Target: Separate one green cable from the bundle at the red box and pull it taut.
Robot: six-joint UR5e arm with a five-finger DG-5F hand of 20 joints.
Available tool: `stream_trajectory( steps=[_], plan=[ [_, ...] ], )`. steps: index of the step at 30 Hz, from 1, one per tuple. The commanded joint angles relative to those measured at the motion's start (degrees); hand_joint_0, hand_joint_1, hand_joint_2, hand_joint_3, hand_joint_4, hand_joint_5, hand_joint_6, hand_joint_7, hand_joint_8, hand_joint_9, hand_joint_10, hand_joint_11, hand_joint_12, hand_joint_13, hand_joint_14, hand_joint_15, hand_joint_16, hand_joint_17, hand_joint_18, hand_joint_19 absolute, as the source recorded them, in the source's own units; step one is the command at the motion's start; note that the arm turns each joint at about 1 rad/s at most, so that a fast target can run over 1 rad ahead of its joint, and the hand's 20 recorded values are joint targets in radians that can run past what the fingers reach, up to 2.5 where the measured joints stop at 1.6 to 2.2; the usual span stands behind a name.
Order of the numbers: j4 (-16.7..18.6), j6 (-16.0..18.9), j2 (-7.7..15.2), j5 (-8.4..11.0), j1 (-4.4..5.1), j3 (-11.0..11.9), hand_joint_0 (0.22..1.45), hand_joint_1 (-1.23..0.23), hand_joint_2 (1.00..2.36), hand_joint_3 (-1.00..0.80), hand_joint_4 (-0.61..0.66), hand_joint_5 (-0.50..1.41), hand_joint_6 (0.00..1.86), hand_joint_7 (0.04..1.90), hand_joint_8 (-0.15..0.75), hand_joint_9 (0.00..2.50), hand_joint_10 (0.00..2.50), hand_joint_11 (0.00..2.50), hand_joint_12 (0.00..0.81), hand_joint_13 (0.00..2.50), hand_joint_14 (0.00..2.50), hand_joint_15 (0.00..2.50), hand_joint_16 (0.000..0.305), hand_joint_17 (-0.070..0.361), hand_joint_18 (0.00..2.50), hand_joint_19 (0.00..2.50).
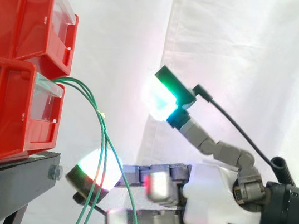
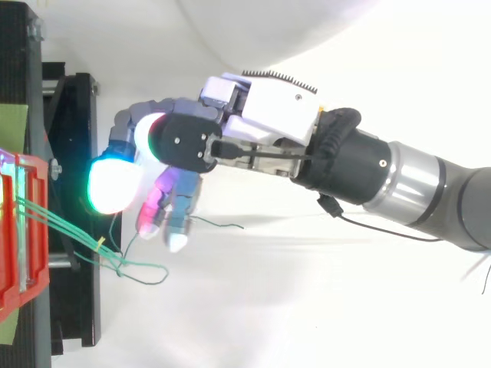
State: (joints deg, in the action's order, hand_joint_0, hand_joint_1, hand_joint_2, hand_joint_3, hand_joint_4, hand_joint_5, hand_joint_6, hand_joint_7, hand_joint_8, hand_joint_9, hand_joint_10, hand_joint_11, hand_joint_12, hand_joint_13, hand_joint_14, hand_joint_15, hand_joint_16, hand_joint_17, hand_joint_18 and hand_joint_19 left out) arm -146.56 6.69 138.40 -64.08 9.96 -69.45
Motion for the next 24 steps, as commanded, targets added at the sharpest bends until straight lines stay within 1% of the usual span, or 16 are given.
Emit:
stream_trajectory(
  steps=[1,2,3,5,6,11,13,15,16,24],
  plan=[
    [1.0,-4.5,0.5,0.36,0.41,0.3,0.34,-0.30,1.00,-0.50,0.32,0.04,0.51,1.10,0.341,1.44,0.00,0.10,0.444,1.06,0.01,0.30,0.111,0.249,1.22,0.22],
    [0.7,-7.5,0.5,0.71,0.50,0.3,0.34,-0.30,1.00,-0.50,0.32,0.04,0.51,1.09,0.341,1.43,0.00,0.10,0.444,1.06,0.01,0.30,0.111,0.250,1.22,0.22],
    [0.7,-8.4,0.4,0.71,0.50,0.3,0.34,-0.30,1.00,-0.50,0.33,0.04,0.51,1.08,0.342,1.43,0.00,0.11,0.446,1.06,0.01,0.31,0.111,0.250,1.21,0.22],
    [1.1,-11.8,0.4,0.36,0.76,0.4,0.33,-0.30,1.00,-0.50,0.33,0.04,0.51,1.07,0.344,1.41,0.01,0.10,0.444,1.05,0.01,0.30,0.111,0.250,1.21,0.22],
    [1.2,-12.4,0.4,0.36,0.76,0.5,0.33,-0.30,1.00,-0.50,0.33,0.04,0.51,1.07,0.340,1.41,0.00,0.10,0.445,1.03,0.01,0.30,0.111,0.250,1.20,0.22],
    [1.3,-13.9,0.4,0.62,1.12,1.2,0.32,-0.34,1.00,-0.50,0.35,0.04,0.51,1.07,0.346,1.40,0.00,0.11,0.447,1.03,0.01,0.30,0.112,0.252,1.20,0.21],
    [0.8,-14.5,0.4,0.80,1.73,2.0,0.32,-0.34,1.00,-0.50,0.35,0.04,0.51,1.07,0.344,1.40,0.00,0.09,0.447,1.03,0.01,0.29,0.112,0.252,1.20,0.21],
    [0.7,-14.7,0.4,0.80,1.91,2.3,0.32,-0.35,1.00,-0.50,0.35,0.04,0.51,1.07,0.341,1.40,0.01,0.10,0.448,1.03,0.01,0.30,0.112,0.252,1.19,0.22],
    [0.5,-14.9,0.4,0.80,2.17,2.6,0.32,-0.35,1.00,-0.50,0.34,0.04,0.51,1.07,0.337,1.40,0.01,0.10,0.447,1.03,0.01,0.30,0.112,0.252,1.19,0.22],
    [-0.8,-14.7,0.4,0.71,2.87,3.4,0.32,-0.37,1.00,-0.50,0.35,0.04,0.51,1.07,0.340,1.42,0.00,0.10,0.448,1.03,0.01,0.30,0.112,0.251,1.20,0.22]
  ],
)
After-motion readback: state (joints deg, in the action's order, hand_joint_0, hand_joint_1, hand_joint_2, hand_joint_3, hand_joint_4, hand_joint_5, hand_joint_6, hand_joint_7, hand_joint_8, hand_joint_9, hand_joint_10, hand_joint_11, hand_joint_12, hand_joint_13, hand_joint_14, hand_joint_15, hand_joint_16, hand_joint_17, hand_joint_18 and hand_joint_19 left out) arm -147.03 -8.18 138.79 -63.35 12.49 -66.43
